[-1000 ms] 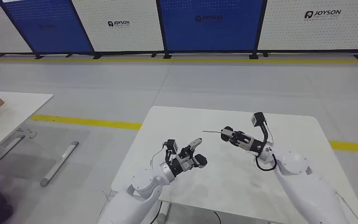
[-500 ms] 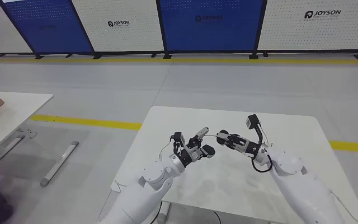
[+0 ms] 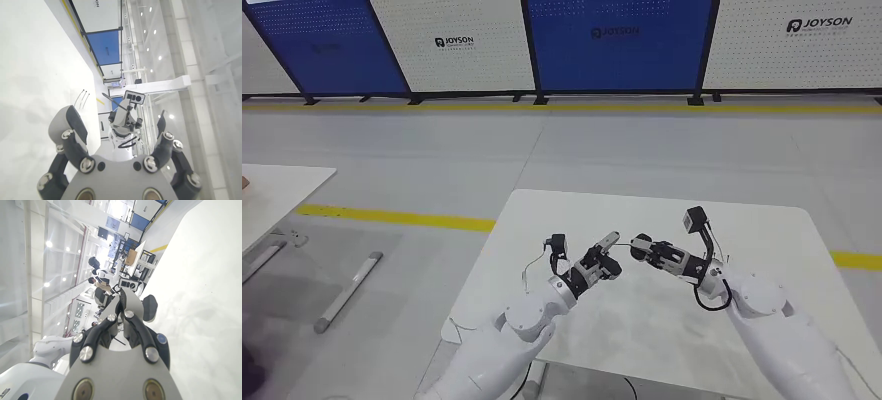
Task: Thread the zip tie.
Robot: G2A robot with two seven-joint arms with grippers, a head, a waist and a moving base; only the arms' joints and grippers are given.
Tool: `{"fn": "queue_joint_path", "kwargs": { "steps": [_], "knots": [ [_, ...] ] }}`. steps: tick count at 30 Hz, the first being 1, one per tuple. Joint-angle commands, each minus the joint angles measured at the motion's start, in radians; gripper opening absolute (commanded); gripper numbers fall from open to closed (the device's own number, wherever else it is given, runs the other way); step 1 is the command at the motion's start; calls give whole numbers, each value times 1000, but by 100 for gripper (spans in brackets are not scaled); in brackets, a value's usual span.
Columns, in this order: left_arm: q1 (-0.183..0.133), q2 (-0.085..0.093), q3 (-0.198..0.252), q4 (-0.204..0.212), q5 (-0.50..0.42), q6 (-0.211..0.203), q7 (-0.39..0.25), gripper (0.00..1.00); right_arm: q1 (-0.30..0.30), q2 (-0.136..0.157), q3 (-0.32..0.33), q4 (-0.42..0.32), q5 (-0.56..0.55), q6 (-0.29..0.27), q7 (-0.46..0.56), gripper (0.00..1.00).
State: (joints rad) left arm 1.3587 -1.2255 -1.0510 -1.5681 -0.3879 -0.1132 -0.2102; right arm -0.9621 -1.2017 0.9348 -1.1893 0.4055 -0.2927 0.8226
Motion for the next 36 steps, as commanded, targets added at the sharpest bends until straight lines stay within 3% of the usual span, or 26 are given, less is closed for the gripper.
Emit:
{"fn": "queue_joint_path", "kwargs": {
  "steps": [1,9,10,16,17,20,25,29,31,36],
  "knots": [
    [0,0,0,0,-3,-1,0,100,0,0,0,0,0,0,0,0],
    [-1,-2,9,-1,19,-12,14,100,0,0,0,0,0,0,0,0],
    [-4,-4,18,0,14,2,5,100,0,0,0,0,0,0,0,0],
    [-31,-12,32,18,1,-5,9,100,0,0,0,0,0,0,0,0],
    [-34,-13,33,21,-3,-5,10,95,0,0,0,0,0,0,0,0],
    [-38,-15,30,22,-22,2,11,48,0,0,0,0,0,0,0,0],
    [-34,-15,15,22,-54,-2,-4,21,0,0,0,0,0,0,0,0],
    [-26,-13,5,19,-73,1,-33,21,0,0,0,0,0,0,0,0],
    [-26,-12,1,20,-85,7,-60,16,0,0,0,0,0,0,0,0],
    [-23,-11,-5,20,-84,3,-66,19,0,0,0,0,0,0,0,0]
  ]
}}
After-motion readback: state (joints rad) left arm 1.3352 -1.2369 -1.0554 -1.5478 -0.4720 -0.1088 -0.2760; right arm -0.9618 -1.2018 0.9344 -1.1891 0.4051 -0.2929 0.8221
